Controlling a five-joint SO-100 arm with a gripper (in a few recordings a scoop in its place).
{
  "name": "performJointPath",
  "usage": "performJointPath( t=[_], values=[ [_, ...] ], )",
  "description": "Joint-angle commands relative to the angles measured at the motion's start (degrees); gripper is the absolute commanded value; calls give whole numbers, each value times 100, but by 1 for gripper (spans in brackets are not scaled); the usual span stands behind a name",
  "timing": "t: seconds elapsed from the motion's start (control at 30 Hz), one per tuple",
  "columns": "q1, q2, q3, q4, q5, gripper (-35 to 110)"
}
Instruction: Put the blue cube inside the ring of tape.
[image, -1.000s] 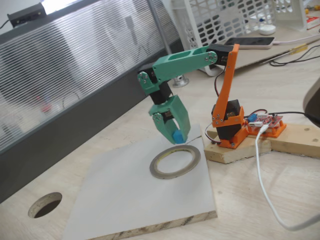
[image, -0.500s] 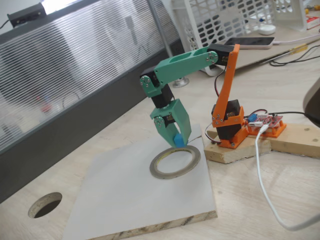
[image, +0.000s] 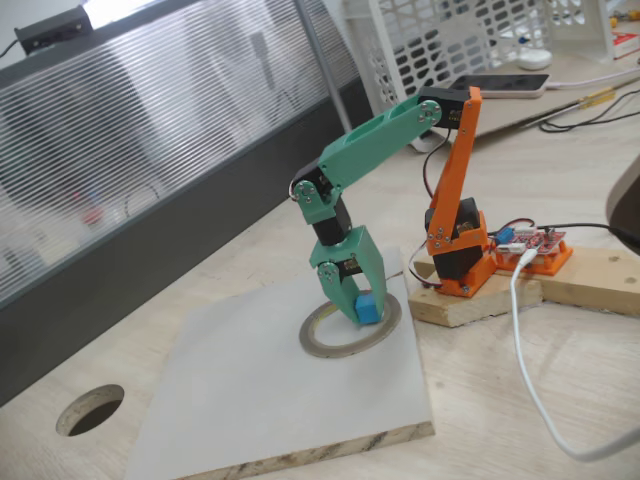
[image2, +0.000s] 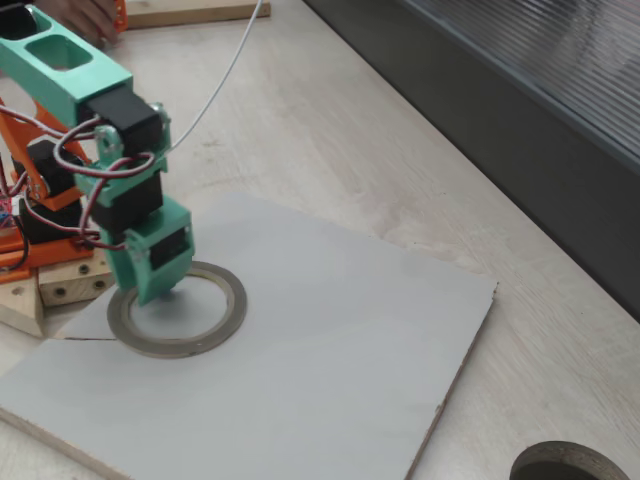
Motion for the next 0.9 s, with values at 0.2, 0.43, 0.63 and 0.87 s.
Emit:
performJointPath(
  t=[0.2, 0.43, 0.63, 0.87],
  values=[
    [-88, 185, 105, -492, 62, 13],
    [-53, 185, 141, -677, 62, 13],
    [-53, 176, 88, -677, 62, 13],
    [-53, 176, 88, -677, 53, 13]
  ],
)
